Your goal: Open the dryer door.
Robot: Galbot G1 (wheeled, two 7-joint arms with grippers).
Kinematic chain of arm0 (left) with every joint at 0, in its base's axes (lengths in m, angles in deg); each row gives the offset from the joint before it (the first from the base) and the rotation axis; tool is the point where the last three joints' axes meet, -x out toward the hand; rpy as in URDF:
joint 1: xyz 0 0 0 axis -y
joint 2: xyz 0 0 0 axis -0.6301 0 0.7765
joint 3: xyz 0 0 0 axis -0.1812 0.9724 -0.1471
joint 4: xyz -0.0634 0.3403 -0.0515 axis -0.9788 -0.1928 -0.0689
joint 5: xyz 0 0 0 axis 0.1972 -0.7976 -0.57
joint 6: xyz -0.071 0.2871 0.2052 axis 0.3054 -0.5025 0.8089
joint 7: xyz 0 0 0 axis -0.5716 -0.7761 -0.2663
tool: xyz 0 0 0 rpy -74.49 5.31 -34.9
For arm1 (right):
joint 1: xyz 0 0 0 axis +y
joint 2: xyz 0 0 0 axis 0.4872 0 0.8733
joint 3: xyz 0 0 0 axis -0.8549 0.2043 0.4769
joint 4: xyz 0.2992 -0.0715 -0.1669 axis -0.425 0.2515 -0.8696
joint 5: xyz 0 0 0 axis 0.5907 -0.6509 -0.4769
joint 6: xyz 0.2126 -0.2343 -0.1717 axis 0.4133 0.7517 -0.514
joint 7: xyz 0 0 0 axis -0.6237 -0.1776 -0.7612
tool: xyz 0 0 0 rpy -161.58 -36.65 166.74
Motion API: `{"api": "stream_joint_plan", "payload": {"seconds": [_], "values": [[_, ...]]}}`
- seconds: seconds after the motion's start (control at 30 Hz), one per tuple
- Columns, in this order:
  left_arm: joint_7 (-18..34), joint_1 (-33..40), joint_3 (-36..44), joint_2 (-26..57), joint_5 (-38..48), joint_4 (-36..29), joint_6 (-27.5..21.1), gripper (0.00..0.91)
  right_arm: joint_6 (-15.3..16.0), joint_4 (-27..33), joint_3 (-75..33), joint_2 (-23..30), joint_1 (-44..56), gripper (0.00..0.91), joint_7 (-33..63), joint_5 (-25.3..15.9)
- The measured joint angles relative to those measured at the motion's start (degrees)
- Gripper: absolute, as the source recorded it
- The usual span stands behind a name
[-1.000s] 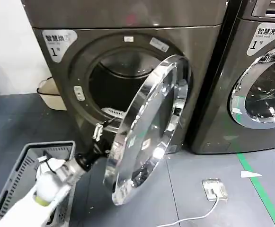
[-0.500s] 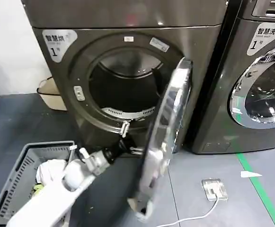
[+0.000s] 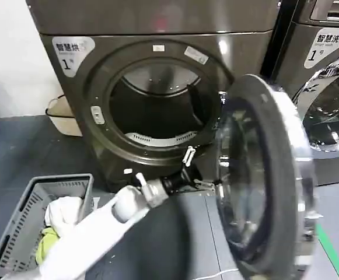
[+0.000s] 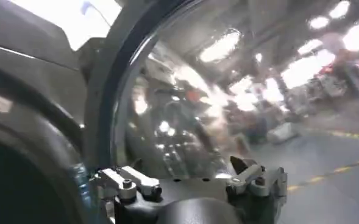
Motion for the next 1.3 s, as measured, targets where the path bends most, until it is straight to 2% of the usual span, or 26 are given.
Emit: {"api": "stream_joint_plan", "payload": {"seconds": [0.27,0.57,0.87,1.0,1.3], "values": [[0.1,5.3,5.0,-5.6,-0.2,5.0,-0.1,0.907,-1.0,2.9,-6.0,0.0,-1.0,0.907,1.6,-3.0],[0.6,9.2,7.8,-11.4,-0.9,9.7,-0.7,0.907,-1.5,8.7,-12.0,0.0,-1.5,0.907,2.9,-7.5],[0.8,11.8,8.1,-16.3,-1.5,13.7,-1.2,0.907,-2.6,14.7,-15.6,-0.4,0.0,0.907,2.1,-7.7],[0.8,12.3,8.1,-17.4,-1.5,14.8,-1.2,0.907,-2.4,15.3,-15.9,-3.0,-0.1,0.907,1.5,-7.8],[0.8,12.4,8.1,-17.3,-1.3,14.8,-1.0,0.907,-2.2,16.2,-15.8,-4.8,-0.2,0.907,1.0,-7.9]]}}
